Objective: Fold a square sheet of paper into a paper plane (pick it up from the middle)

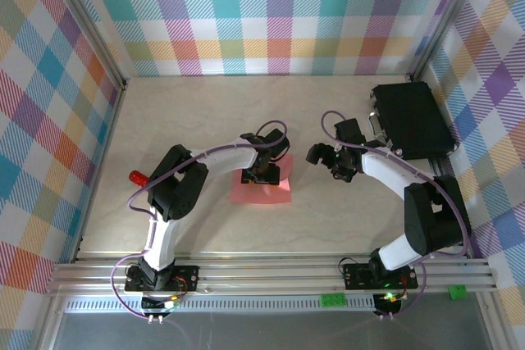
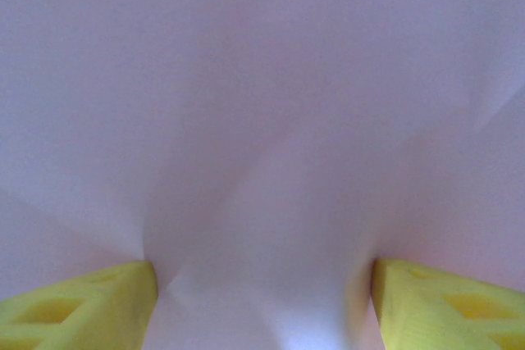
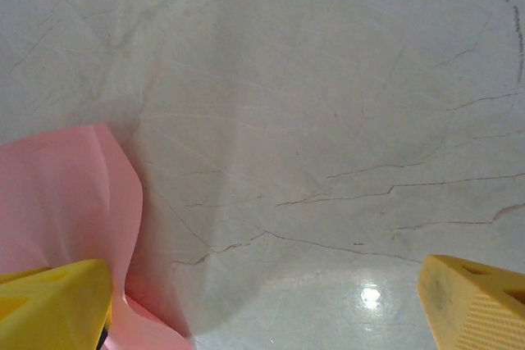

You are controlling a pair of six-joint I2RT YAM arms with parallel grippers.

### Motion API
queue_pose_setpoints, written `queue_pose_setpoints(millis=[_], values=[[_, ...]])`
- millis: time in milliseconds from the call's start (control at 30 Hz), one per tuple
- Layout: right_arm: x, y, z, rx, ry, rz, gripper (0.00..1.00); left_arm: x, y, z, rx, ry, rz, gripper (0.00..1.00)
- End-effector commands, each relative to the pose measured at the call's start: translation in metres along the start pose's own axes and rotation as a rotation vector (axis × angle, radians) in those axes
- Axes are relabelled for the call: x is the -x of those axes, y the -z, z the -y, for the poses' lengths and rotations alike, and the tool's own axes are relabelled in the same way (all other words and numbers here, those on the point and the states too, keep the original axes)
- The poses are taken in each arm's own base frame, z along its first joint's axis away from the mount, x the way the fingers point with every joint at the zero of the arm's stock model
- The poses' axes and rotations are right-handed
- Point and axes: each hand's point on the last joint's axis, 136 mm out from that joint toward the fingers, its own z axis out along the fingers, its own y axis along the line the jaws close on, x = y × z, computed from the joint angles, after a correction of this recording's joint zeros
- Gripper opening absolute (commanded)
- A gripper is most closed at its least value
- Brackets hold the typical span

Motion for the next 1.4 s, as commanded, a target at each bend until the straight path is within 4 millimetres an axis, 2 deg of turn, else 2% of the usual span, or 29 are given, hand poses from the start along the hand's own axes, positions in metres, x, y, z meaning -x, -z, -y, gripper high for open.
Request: queue_pose_setpoints(millis=[0, 233, 367, 700, 1033, 1367], values=[[0.002, 0.002, 0.003, -0.005, -0.017, 0.013, 0.96, -0.048, -0.037, -0.030, 0.125, -0.003, -0.170, 0.71], [0.004, 0.007, -0.001, 0.009, -0.020, 0.022, 0.96, -0.019, 0.008, -0.008, 0.032, -0.018, -0.084, 0.80], [0.003, 0.006, 0.000, 0.008, -0.022, 0.018, 0.96, -0.010, 0.026, -0.003, 0.006, -0.012, -0.053, 0.86], [-0.001, 0.000, 0.002, 0.007, -0.028, -0.002, 0.96, -0.038, 0.014, -0.015, 0.023, 0.036, -0.131, 0.88], [-0.001, -0.003, 0.000, 0.013, -0.035, -0.012, 0.96, -0.024, 0.039, -0.009, -0.019, 0.048, -0.070, 0.90], [-0.005, -0.007, 0.004, 0.003, -0.043, -0.027, 0.96, -0.047, 0.008, -0.019, 0.016, 0.070, -0.146, 0.89]])
